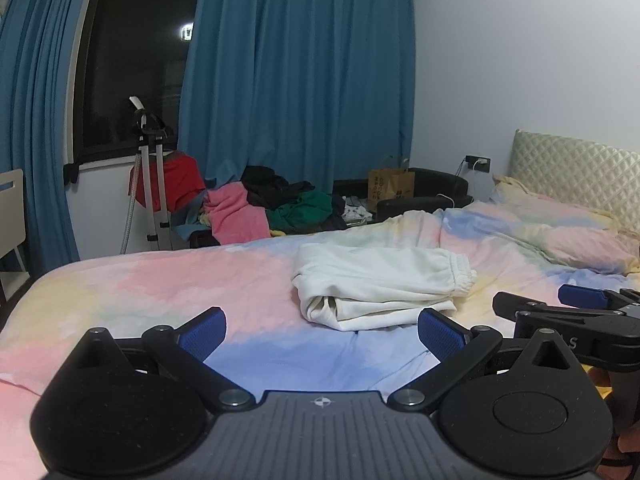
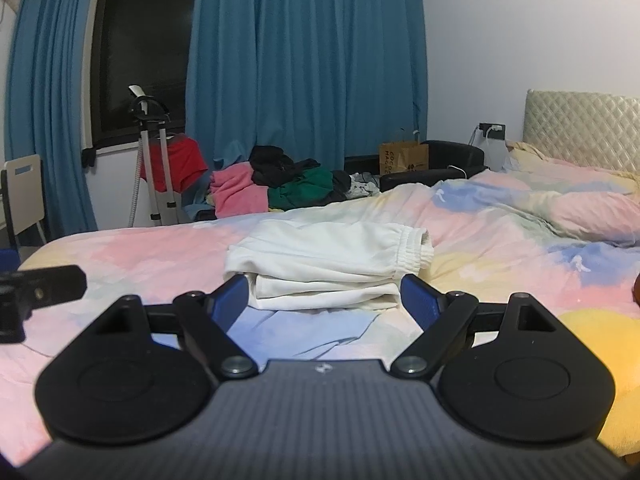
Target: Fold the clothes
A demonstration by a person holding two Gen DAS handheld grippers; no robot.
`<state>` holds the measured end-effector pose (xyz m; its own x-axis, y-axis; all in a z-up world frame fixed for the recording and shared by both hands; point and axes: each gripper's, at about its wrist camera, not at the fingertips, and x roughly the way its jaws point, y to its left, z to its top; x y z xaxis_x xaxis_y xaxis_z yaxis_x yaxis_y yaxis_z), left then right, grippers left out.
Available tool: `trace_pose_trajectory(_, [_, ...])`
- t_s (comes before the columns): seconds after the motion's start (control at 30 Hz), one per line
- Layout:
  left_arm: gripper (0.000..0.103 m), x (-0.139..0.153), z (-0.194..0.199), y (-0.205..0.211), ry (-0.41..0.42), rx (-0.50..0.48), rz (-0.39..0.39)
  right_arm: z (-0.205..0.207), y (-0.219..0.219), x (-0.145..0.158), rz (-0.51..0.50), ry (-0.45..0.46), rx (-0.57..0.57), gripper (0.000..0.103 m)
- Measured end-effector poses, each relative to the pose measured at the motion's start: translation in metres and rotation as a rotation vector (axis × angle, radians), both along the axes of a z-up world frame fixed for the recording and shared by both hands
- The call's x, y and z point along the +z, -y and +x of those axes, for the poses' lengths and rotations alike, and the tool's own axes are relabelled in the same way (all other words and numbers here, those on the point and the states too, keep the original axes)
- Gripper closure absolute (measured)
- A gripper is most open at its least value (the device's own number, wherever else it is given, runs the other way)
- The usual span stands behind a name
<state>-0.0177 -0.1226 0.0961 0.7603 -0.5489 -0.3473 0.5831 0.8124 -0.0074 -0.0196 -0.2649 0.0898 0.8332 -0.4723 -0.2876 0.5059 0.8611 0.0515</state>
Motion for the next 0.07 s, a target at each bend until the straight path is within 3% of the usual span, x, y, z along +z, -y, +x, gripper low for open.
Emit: trace_pose_trajectory(0.07, [0.0, 0.0, 0.001, -0.0014, -0.004, 0.002, -0.003, 0.0004, 0.0033, -0.0004, 0.014, -0.001, -0.002, 0.018])
